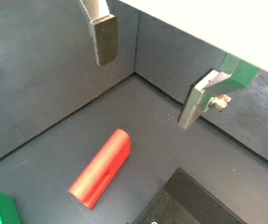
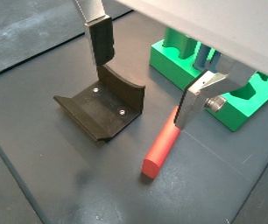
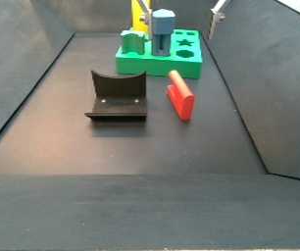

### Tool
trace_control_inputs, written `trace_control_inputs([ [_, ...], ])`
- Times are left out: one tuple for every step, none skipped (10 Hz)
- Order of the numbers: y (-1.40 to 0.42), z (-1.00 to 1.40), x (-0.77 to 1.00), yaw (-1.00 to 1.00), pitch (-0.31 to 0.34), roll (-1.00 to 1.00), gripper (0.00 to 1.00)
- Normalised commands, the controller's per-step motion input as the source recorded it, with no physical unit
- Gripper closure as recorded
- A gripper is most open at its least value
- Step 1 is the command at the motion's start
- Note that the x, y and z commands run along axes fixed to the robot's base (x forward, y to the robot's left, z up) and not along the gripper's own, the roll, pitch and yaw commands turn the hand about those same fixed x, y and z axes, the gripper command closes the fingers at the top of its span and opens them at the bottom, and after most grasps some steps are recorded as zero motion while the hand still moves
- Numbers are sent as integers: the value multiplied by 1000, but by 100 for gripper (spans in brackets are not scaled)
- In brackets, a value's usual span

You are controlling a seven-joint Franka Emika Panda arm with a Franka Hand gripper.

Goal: Pick up the square-circle object. Move up. Rotate the square-circle object. Place the square-circle object on the fixture. Regrasp the square-circle object. Move to above the board. Insert the square-circle object.
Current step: Pick up the square-circle object.

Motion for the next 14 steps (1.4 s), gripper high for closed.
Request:
trace_control_inputs([
  [-6, -606, -60, 63, -330, 6, 0],
  [0, -789, 49, 74, -164, 147, 0],
  [0, -789, 69, 120, -116, 201, 0],
  [0, -789, 131, 129, -101, 203, 0],
  [0, -811, 183, 103, -90, 196, 0],
  [-9, -797, 234, 114, -74, 214, 0],
  [-43, -800, 266, 114, -73, 211, 0],
  [-37, -791, 249, 114, -61, 216, 0],
  [-23, -786, 200, 111, -41, 236, 0],
  [-29, -786, 174, 114, -27, 244, 0],
  [-26, -783, 151, 111, -19, 253, 0],
  [-49, -643, 54, 137, 0, 339, 0],
  [394, 1000, 269, 343, 250, 30, 0],
  [269, 1000, 234, 317, 156, -194, 0],
])
